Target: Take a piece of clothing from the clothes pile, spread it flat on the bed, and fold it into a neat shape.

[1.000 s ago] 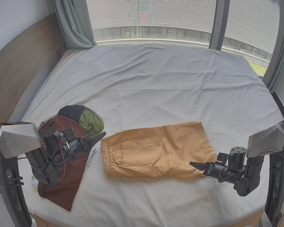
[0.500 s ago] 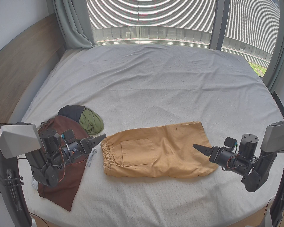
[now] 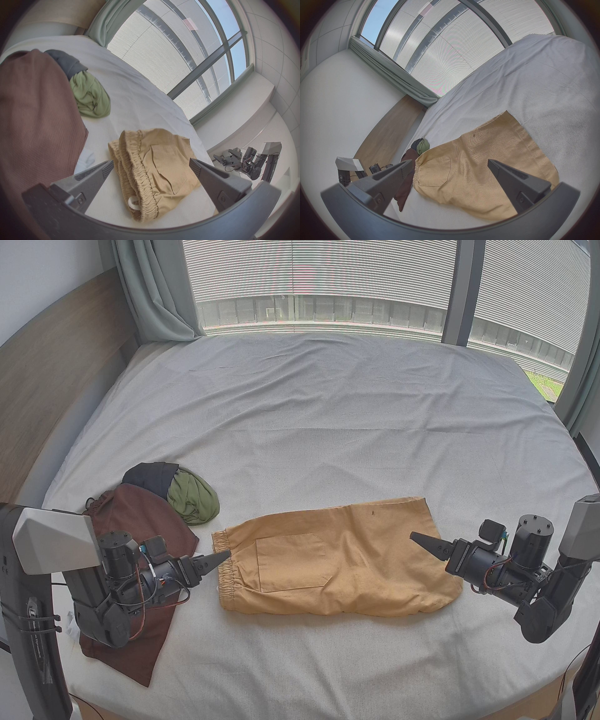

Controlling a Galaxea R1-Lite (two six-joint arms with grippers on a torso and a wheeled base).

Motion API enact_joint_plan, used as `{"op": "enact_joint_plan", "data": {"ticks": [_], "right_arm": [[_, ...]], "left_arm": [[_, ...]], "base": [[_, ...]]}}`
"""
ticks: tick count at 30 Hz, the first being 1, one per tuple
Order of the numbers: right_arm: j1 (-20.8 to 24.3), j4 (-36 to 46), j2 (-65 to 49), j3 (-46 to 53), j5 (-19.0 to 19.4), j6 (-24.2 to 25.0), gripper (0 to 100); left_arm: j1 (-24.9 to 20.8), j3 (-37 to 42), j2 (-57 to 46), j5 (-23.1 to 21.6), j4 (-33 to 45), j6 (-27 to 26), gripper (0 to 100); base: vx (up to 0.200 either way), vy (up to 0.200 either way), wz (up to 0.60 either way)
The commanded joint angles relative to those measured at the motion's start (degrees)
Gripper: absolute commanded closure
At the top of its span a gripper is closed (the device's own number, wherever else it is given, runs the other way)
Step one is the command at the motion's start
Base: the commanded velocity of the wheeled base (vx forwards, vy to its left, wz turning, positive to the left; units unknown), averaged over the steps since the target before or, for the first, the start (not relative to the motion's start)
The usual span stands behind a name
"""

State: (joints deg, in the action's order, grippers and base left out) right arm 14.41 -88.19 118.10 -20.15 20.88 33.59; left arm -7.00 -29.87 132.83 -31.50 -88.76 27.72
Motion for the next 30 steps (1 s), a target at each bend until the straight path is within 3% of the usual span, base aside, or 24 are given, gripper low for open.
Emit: {"op": "enact_joint_plan", "data": {"ticks": [1, 15, 20, 21, 24, 30], "right_arm": [[0.1, -0.1, 0.2, 0.0, 0.0, -0.1, 0], [0.3, -0.1, 1.5, 0.1, -0.1, -0.2, 0], [0.6, -0.1, 2.0, 0.2, -0.1, -0.3, 0], [0.8, -0.1, 2.0, 0.2, -0.1, -0.3, 0], [0.8, -0.1, 2.1, 0.3, -0.1, -0.3, 0], [0.8, -0.1, 2.3, 0.1, -0.1, -0.2, 0]], "left_arm": [[-0.6, 0.2, 2.7, 0.0, 0.0, 0.8, 0], [-1.3, -2.8, 9.4, 0.4, 0.0, 3.6, 0], [-1.8, -4.6, 10.2, 0.4, 0.0, 9.1, 0], [-2.1, -5.1, 9.8, 0.4, 0.0, 13.8, 0], [-2.9, -5.6, 9.5, 0.7, -0.1, 18.2, 0], [-4.0, -6.3, 8.8, 1.7, -0.1, 22.2, 0]], "base": [[0.0, 0.0, 0.0], [0.0, 0.0, 0.0], [0.0, 0.0, 0.0], [0.0, 0.0, 0.0], [0.0, 0.0, 0.0], [0.0, 0.0, 0.0]]}}
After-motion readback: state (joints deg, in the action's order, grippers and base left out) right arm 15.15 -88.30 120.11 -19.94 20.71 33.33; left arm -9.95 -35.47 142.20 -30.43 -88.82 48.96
